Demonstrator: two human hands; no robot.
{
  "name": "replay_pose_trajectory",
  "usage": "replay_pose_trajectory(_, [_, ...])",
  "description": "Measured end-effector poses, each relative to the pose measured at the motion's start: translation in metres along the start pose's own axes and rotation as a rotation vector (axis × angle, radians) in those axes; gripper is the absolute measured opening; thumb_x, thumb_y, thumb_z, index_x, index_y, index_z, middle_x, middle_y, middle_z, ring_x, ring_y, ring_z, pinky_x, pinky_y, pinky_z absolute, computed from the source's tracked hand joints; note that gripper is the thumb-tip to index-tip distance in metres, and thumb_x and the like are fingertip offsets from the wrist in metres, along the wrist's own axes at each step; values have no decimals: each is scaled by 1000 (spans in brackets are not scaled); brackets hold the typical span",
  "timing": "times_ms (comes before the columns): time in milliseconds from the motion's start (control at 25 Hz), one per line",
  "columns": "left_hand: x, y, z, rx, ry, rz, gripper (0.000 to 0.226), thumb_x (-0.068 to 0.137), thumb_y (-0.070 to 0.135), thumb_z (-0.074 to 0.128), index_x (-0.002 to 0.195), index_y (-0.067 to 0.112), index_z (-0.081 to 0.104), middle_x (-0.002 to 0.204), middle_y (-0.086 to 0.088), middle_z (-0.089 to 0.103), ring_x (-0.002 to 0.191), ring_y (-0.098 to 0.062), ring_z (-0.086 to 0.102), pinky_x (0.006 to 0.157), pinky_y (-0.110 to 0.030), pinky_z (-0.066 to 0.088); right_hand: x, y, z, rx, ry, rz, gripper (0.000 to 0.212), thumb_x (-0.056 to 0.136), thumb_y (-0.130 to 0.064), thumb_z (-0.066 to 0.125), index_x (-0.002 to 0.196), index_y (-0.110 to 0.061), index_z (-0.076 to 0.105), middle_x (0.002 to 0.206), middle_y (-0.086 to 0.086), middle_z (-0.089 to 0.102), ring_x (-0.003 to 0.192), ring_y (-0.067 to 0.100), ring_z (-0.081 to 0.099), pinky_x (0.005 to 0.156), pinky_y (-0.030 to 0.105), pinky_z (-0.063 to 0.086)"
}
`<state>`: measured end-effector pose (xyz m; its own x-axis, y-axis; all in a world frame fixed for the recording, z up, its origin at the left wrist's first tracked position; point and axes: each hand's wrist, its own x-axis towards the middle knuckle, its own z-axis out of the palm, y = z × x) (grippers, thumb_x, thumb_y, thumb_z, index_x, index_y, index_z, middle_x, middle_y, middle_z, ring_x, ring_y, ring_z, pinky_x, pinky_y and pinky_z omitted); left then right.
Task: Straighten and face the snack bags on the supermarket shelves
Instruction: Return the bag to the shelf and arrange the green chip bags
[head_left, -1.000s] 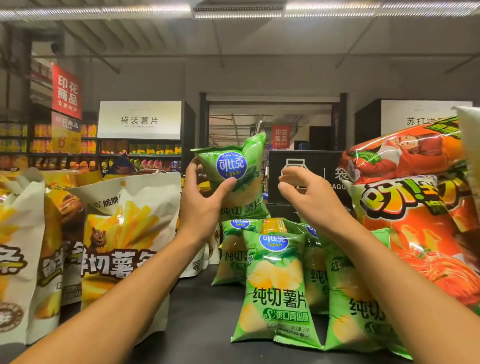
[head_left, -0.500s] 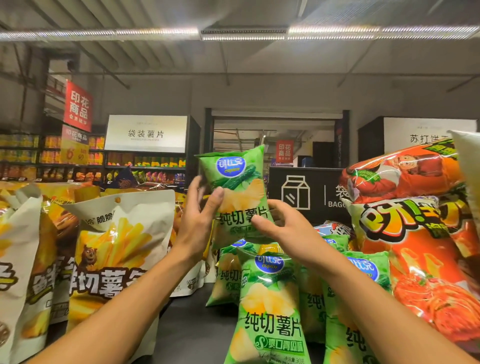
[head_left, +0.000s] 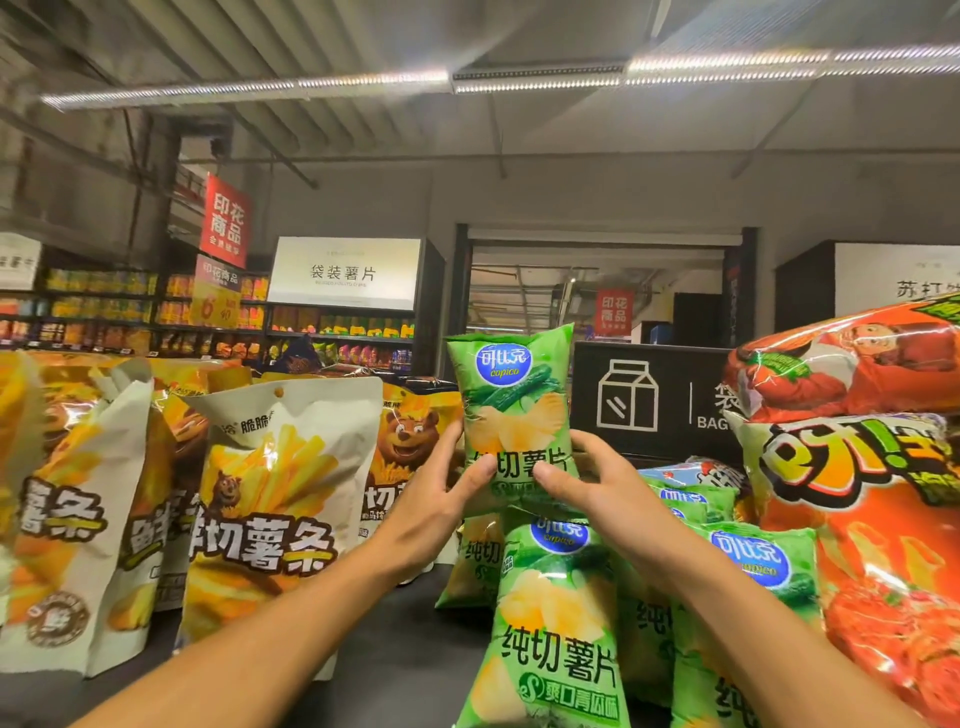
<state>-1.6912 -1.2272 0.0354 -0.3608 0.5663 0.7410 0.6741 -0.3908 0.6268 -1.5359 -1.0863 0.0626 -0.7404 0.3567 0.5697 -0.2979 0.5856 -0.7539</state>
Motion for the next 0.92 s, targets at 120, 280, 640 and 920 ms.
replay_pose_trajectory(120, [1, -7, -2, 42, 2, -5, 75, 82, 76, 51, 147, 47, 29, 141, 27, 50, 129, 6, 47, 106, -26, 43, 0, 2, 0, 1, 9, -34, 33, 90, -34, 73, 120, -32, 61, 113, -13, 73, 100, 1, 70, 91, 27, 54])
replay_pose_trajectory(280, [-2, -2, -3, 37, -64, -31, 69, 80, 77, 54, 141, 63, 24, 135, 42, 45, 128, 14, 43, 93, -4, 41, -3, 5, -2, -30, 31, -62, 33, 91, -35, 70, 122, -30, 60, 114, -15, 72, 99, -5, 68, 85, 17, 53])
replay_pose_trajectory(640, [-4, 6, 9, -91, 19, 37, 67, 79, 77, 53, 128, 33, 57, 123, 9, 68, 114, -13, 63, 94, -42, 52, -5, -3, 0, -13, 87, -128, 64, 80, -61, 61, 135, -27, 57, 122, -15, 70, 112, -2, 65, 93, 21, 51])
replay_pose_trajectory(920, [-3, 6, 13, -104, 42, 59, 52, 84, 60, 57, 121, 22, 59, 107, 6, 72, 79, -7, 62, 57, -25, 48, -7, -5, -4, -33, 88, -116, 61, 87, -53, 52, 141, -24, 53, 126, -14, 69, 114, -1, 64, 99, 23, 51])
